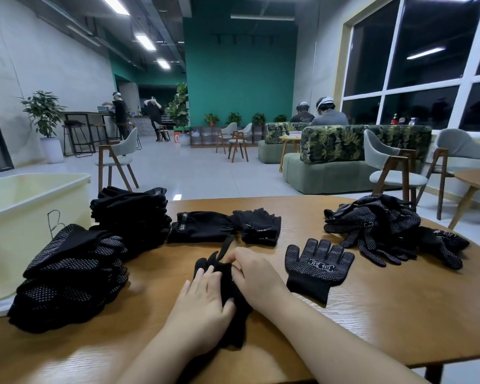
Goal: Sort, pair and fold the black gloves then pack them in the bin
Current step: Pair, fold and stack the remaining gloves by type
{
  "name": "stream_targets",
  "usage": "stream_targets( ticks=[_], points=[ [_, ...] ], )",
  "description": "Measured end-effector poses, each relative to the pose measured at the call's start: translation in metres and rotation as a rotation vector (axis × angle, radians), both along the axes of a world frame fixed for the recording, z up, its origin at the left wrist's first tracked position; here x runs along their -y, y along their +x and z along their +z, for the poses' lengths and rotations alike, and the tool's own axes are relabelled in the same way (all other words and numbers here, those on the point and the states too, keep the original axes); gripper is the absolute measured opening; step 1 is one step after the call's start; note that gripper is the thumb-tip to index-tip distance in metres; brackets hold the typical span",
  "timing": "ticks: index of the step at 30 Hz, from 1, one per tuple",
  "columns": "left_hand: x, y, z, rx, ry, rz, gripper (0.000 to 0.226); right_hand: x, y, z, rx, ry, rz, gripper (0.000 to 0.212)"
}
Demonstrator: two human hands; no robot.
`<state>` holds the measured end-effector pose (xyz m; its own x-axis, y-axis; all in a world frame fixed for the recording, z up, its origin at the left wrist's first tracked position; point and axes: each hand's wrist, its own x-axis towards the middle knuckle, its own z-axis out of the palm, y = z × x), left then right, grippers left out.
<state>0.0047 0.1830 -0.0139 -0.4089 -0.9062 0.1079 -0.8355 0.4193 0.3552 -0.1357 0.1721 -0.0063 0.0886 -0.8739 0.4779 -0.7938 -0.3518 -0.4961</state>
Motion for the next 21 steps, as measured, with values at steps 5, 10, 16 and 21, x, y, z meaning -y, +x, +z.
stream_targets(
  ticks=[5, 10, 16, 21],
  points=[
    [0.000, 0.000, 0.000, 0.053, -0.009, 0.006, 0.055, 0.000, 0.001, -0.001, 0.144, -0.087, 0.048, 0.019],
    [0.001, -0.001, -0.001, 0.096, -0.007, 0.000, 0.058, -0.006, -0.002, 0.001, 0.122, -0.035, 0.030, 0.019],
    [-0.001, -0.001, -0.002, 0.082, -0.008, -0.018, 0.056, -0.007, -0.008, 0.000, 0.072, 0.073, -0.202, 0.012],
    [-0.002, 0.004, 0.001, -0.109, -0.038, -0.088, 0.045, -0.004, -0.017, -0.005, 0.096, 0.131, -0.272, 0.015]
  ],
)
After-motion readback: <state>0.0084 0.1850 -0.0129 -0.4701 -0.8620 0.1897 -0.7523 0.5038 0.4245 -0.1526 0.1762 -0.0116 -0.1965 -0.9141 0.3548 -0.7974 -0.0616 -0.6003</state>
